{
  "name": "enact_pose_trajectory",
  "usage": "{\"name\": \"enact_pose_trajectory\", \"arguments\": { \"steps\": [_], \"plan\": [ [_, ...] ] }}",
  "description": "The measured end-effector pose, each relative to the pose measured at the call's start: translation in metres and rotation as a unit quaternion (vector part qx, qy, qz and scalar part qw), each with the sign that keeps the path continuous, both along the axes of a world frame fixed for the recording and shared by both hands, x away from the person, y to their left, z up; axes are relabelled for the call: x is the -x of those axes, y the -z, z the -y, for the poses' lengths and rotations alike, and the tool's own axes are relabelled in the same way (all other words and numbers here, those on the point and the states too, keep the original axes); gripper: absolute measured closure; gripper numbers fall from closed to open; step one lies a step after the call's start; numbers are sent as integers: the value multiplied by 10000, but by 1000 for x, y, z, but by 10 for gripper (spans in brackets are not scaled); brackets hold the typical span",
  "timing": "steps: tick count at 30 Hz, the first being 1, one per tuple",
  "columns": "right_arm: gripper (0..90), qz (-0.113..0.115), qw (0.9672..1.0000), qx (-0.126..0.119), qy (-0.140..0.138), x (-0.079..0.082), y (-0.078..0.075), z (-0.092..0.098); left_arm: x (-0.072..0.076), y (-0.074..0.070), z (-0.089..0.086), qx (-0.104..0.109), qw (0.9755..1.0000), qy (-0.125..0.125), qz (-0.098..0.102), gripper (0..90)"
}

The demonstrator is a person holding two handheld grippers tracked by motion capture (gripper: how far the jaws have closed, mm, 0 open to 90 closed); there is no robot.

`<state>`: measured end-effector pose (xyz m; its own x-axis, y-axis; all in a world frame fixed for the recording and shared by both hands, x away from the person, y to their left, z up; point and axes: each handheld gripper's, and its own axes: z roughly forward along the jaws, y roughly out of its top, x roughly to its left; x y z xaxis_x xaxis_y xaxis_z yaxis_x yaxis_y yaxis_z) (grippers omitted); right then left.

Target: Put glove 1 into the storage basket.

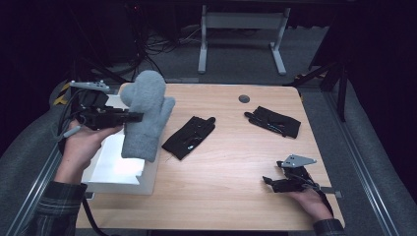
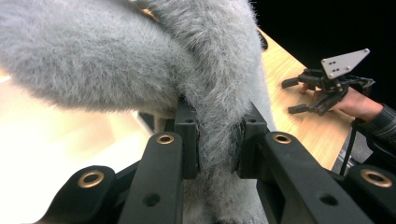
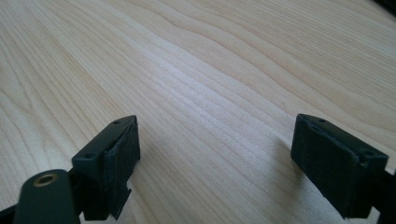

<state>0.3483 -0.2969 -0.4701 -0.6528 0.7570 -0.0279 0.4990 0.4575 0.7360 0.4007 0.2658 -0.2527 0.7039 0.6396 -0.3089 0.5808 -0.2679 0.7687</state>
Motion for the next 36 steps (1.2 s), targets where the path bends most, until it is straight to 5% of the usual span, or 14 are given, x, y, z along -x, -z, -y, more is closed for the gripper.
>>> {"name": "enact_pose_trajectory", "arguments": {
  "steps": [7,13,24,28,36],
  "plan": [
    [162,-1,10000,0,11,0,0,0,-1,13,-33,-32,9994,-302,-163,767],
    [162,-2,10000,0,33,0,0,0,-5,42,-47,-50,9980,-416,-471,768],
    [161,-2,10000,-1,35,0,0,0,-25,96,-36,-409,9923,-549,-1036,767],
    [162,-3,10000,-1,36,0,0,0,-33,113,-30,-684,9881,-521,-1273,767],
    [162,-2,10000,1,35,0,0,0,-46,141,-27,-704,9844,-399,-1561,755]
  ]
}}
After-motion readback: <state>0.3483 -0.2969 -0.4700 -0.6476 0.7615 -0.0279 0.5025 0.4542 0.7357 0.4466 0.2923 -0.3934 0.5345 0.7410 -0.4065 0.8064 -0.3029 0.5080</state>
